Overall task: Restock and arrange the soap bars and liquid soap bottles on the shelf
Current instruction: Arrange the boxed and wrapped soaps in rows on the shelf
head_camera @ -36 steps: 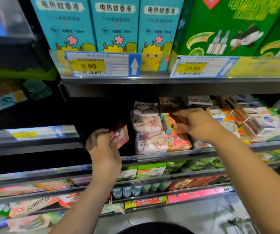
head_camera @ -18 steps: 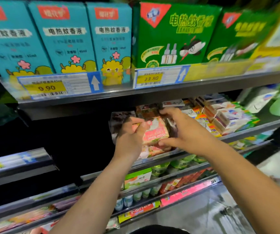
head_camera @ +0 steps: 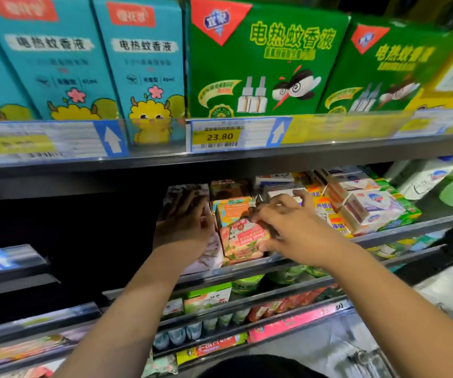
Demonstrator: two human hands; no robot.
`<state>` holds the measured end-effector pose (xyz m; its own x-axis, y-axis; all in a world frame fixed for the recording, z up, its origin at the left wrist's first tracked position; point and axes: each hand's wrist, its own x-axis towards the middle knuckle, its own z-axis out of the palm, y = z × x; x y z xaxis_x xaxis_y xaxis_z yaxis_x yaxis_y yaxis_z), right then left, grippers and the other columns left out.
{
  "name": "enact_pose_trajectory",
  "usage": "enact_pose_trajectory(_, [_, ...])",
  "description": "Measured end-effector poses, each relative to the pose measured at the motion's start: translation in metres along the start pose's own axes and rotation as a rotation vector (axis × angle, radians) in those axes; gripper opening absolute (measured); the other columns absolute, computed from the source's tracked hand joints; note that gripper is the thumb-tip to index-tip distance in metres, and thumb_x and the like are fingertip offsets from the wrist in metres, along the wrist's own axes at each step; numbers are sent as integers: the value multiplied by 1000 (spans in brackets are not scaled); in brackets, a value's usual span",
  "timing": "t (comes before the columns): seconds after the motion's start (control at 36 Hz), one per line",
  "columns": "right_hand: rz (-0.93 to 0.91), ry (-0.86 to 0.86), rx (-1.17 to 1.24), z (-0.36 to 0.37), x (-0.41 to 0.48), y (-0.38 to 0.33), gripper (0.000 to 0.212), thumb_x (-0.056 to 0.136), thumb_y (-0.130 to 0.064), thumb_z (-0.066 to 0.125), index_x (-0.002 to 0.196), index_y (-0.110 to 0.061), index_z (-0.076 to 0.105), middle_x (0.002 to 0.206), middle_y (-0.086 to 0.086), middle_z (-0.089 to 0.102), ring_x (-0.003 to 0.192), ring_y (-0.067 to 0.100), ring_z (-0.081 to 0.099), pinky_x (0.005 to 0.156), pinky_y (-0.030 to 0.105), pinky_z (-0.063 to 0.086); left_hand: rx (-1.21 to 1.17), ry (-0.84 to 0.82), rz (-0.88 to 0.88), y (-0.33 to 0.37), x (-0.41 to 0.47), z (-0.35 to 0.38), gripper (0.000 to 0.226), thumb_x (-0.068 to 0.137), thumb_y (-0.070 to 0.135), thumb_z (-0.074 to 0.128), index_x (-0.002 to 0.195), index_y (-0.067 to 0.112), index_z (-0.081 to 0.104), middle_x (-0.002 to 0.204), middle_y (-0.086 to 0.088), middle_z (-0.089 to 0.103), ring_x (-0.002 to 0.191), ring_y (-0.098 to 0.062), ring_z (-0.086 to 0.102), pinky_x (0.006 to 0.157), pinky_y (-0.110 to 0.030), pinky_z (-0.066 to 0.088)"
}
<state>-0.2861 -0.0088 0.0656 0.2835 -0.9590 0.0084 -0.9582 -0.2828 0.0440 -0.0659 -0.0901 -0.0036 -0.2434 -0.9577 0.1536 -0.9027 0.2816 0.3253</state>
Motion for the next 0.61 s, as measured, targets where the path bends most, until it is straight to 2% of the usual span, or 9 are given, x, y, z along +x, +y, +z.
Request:
enact_pose_trajectory(0.08, [18, -31, -30, 2, 2, -1, 52, 87, -57, 62, 132, -36, 43, 130, -6, 59, 137, 17, 24, 116, 54, -2, 33, -23, -35, 4, -1, -3, 51, 97, 45, 24, 146, 43, 35, 162, 17, 20, 149, -12, 17, 119, -38, 17])
enact_pose_trajectory(0.17, [38, -63, -72, 6, 4, -6, 63, 85, -58, 63, 140, -37, 40, 134, -6, 58, 139, 19, 23, 114, 56, -5, 49, -85, -70, 6, -3, -7, 47, 97, 45, 32, 145, 44, 31, 159, 19, 16, 146, -13, 13, 116, -40, 16])
enact_pose_trajectory(0.31, [83, -113, -79, 10, 9, -18, 67, 83, -57, 65, 143, -42, 39, 157, -10, 33, 146, 19, 14, 114, 60, -3, 82, -118, -45, 7, -5, -9, 52, 96, 48, 33, 147, 41, 26, 160, 14, 13, 146, -16, 12, 117, -42, 13])
enact_pose_trajectory(0.42, [200, -210, -52, 9, 14, -28, 86, 79, -74, 58, 150, -53, 15, 166, 1, 9, 152, 25, -5, 110, 67, -12, 102, -135, -15, 6, -5, -11, 56, 98, 50, 33, 152, 38, 23, 166, 5, 4, 153, -22, -2, 123, -48, -4])
enact_pose_trajectory(0.47, [224, -264, -101, 10, 18, -36, 87, 82, -77, 51, 150, -56, 2, 167, 5, 6, 152, 28, -13, 108, 70, -15, 89, -172, -26, 6, -3, -12, 56, 99, 51, 35, 152, 37, 23, 167, -1, -4, 153, -27, -9, 121, -54, -9])
enact_pose_trajectory(0.53, [241, -292, -146, 11, 22, -43, 85, 87, -71, 51, 151, -55, -2, 167, 6, 8, 152, 29, -15, 108, 72, -14, 83, -188, -25, 6, -1, -14, 56, 99, 52, 37, 152, 37, 25, 167, -1, -2, 153, -30, -9, 119, -60, -6])
enact_pose_trajectory(0.61, [272, -308, -153, 11, 26, -50, 86, 88, -64, 57, 152, -54, 1, 166, 5, 10, 152, 29, -13, 109, 72, -12, 63, -133, 7, 6, -4, -15, 54, 97, 49, 45, 148, 35, 35, 164, -3, 11, 152, -32, 2, 119, -60, 7])
